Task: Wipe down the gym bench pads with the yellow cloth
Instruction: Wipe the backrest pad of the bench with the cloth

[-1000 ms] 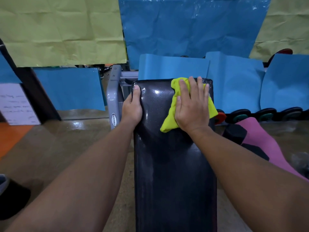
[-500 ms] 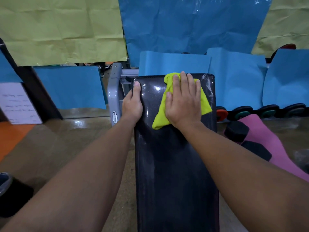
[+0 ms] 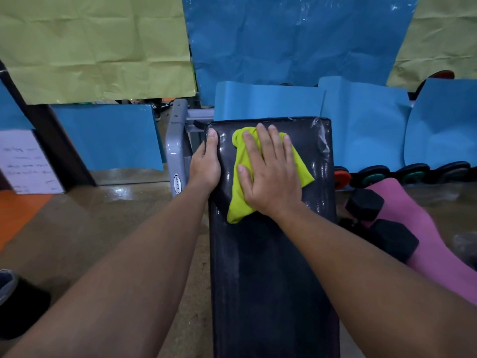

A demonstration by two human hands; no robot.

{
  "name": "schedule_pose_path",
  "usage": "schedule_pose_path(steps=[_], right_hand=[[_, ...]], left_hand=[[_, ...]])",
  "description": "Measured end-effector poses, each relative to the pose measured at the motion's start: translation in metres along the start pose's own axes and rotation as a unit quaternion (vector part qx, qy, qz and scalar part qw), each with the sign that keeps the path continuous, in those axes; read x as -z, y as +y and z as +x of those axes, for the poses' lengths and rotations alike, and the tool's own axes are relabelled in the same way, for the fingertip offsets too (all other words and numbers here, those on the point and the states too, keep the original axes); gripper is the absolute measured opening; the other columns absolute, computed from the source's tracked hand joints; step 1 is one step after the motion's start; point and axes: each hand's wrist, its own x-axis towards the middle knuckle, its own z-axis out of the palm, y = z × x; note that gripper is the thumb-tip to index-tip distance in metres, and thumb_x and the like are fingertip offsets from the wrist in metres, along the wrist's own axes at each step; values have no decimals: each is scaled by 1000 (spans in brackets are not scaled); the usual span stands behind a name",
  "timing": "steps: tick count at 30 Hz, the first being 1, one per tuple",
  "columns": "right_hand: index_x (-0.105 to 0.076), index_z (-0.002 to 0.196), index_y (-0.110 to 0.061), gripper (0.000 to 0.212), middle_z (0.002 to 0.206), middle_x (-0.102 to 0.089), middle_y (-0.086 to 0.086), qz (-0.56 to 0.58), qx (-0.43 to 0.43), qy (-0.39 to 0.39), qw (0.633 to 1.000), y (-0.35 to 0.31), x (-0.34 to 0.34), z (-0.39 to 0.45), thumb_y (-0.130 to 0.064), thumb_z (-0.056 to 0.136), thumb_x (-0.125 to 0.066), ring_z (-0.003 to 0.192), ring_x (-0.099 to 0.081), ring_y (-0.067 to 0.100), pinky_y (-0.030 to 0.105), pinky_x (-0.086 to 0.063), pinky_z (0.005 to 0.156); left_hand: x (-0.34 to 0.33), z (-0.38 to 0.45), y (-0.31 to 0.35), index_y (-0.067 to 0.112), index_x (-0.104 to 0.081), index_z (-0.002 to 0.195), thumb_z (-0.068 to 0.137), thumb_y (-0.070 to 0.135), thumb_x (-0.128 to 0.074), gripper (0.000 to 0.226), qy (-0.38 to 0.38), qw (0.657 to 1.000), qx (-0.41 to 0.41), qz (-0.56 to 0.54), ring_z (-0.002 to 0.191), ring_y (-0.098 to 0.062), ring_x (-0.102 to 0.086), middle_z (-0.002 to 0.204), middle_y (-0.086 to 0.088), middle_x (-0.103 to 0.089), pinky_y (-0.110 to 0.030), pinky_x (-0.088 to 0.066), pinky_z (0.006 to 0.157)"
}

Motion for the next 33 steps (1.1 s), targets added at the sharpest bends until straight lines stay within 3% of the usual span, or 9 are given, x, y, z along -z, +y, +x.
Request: schedule_pose_path(steps=[5, 8, 11, 16, 23, 26, 28, 31, 33], right_hand=[[-44, 155, -11, 62, 160, -42, 19, -7, -81, 22, 996, -5, -1, 25, -41, 102, -38, 152, -32, 40, 57, -16, 127], [-42, 157, -13, 63, 163, -38, 18, 9, -45, 6, 999, -24, -5, 29, -41, 101, -36, 153, -30, 39, 56, -15, 128], [-38, 160, -16, 62, 167, -33, 14, 16, -11, -2, 1000, -17, -5, 16, -41, 102, -36, 156, -25, 36, 54, -13, 129], [-41, 158, -16, 61, 164, -37, 16, 1, -72, 5, 997, -19, -5, 27, -40, 102, -36, 154, -28, 38, 56, -13, 128], [-35, 161, -18, 63, 170, -26, 14, 3, -3, -14, 1000, -37, -8, -4, -40, 103, -39, 159, -18, 36, 57, -12, 129], [-37, 160, -18, 63, 169, -28, 14, 8, 6, -10, 1000, -32, -7, -13, -41, 102, -39, 158, -20, 35, 56, -13, 129], [-39, 159, -18, 63, 168, -30, 14, 3, -20, 6, 1000, -31, -9, -3, -41, 101, -40, 158, -21, 36, 56, -13, 129], [-43, 157, -17, 63, 165, -35, 16, 1, -98, 25, 995, -45, -13, 23, -40, 98, -42, 155, -26, 38, 58, -14, 127], [-43, 157, -16, 63, 165, -35, 16, -2, -92, 23, 996, -55, -16, 27, -39, 98, -42, 155, -26, 39, 58, -15, 128]], left_hand=[[1, 2, -2, 32, -61, 147, 98, 79, -32, 74, -7, 1000, -11, -5, 140, -18, -53, 150, 4, -61, -40, -35, 124], [1, 5, -4, 30, -57, 151, 104, 72, -33, 67, -8, 1000, -6, -14, 145, -18, -48, 157, 1, -54, -37, -32, 125], [3, 3, -2, 36, -56, 150, 92, 85, -31, 81, -32, 999, -3, -12, 147, -18, -46, 158, 3, -54, -46, -31, 127], [8, 7, -1, 40, -63, 142, 75, 95, -36, 92, -49, 997, 41, -33, 140, -19, -54, 149, 6, -62, -47, -35, 124], [11, 43, -16, 28, -76, 128, 64, 103, -51, 101, -154, 982, 79, -79, 131, -22, -64, 136, -5, -72, -47, -37, 122], [16, 36, 2, 29, -72, 134, 77, 99, -43, 95, -175, 980, 62, -66, 131, -21, -65, 136, -2, -72, -46, -39, 121], [19, 32, 10, 29, -71, 135, 84, 91, -43, 85, -188, 979, 47, -65, 128, -20, -67, 133, 0, -74, -45, -40, 120], [18, 40, 1, 32, -69, 138, 70, 98, -53, 96, -195, 975, 44, -98, 132, -18, -64, 137, 1, -72, -46, -37, 123], [18, 39, -1, 27, -69, 137, 73, 97, -52, 97, -190, 975, 49, -100, 131, -21, -65, 135, -5, -72, -46, -38, 123]])
